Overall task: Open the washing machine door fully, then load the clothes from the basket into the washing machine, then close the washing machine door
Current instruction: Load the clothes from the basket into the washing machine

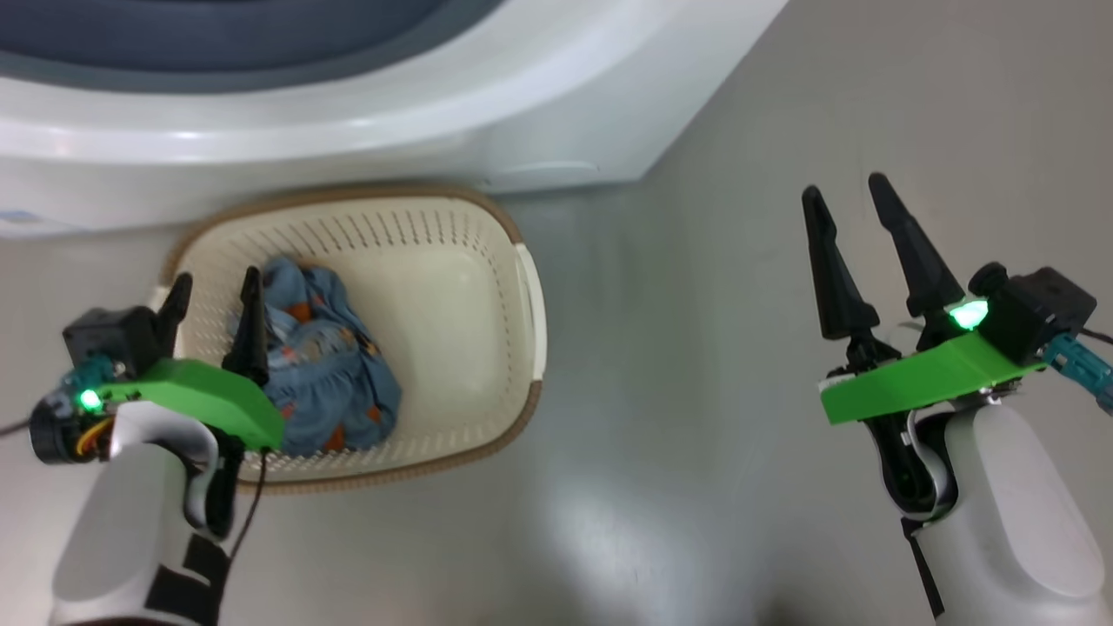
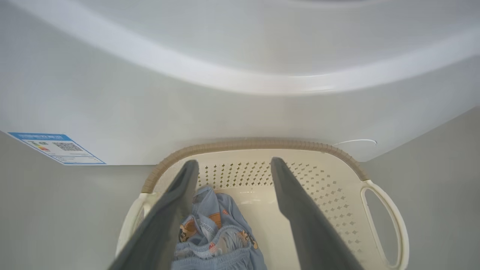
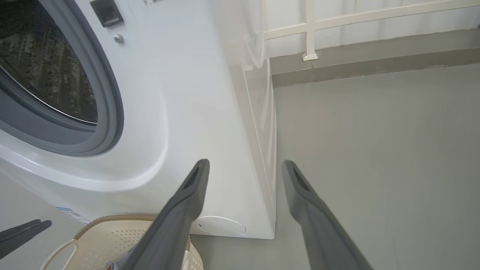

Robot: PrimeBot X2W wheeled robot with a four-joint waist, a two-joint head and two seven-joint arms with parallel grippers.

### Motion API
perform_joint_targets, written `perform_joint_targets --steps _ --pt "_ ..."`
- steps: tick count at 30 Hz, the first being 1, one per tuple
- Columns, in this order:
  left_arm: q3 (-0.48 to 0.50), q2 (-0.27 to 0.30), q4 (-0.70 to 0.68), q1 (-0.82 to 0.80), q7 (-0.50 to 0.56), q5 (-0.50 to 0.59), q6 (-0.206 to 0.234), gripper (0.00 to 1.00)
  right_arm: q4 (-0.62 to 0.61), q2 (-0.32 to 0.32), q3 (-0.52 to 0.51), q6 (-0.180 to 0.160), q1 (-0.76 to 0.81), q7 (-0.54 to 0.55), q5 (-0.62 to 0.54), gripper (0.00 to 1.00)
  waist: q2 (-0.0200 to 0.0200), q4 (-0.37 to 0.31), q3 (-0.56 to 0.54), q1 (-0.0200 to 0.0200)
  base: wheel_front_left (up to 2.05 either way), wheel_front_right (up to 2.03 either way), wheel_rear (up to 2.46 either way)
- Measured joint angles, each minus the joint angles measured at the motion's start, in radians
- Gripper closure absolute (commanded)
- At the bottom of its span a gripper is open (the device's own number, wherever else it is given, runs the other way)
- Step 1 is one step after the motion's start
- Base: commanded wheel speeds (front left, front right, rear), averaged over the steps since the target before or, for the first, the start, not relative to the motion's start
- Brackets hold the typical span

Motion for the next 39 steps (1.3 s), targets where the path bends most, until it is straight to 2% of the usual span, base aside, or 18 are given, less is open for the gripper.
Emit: perform_joint_targets --steps 12,22,29,39 --pt "-0.066 0.047 0.301 -0.202 0.088 0.045 -0.002 0.00 -0.011 0.036 0.020 0.000 -0.056 0.000 0.000 0.00 0.0000 -0.064 0.148 0.0000 0.00 0.00 0.00" --pt "-0.099 0.052 0.511 -0.343 0.207 0.061 0.012 0.00 -0.020 0.058 0.033 0.000 -0.089 0.000 0.002 0.00 0.0000 -0.135 0.235 0.0000 0.00 0.00 0.00" --pt "-0.130 0.069 0.565 -0.378 0.283 0.090 0.063 0.00 -0.025 0.063 0.050 0.000 -0.092 0.000 0.005 0.00 0.0000 -0.177 0.282 0.0000 0.00 0.00 0.00" --pt "-0.180 0.116 0.584 -0.419 0.365 0.127 0.112 0.00 -0.035 0.067 0.073 0.000 -0.111 0.000 0.040 0.00 0.0000 -0.220 0.331 0.0000 0.00 0.00 0.00"
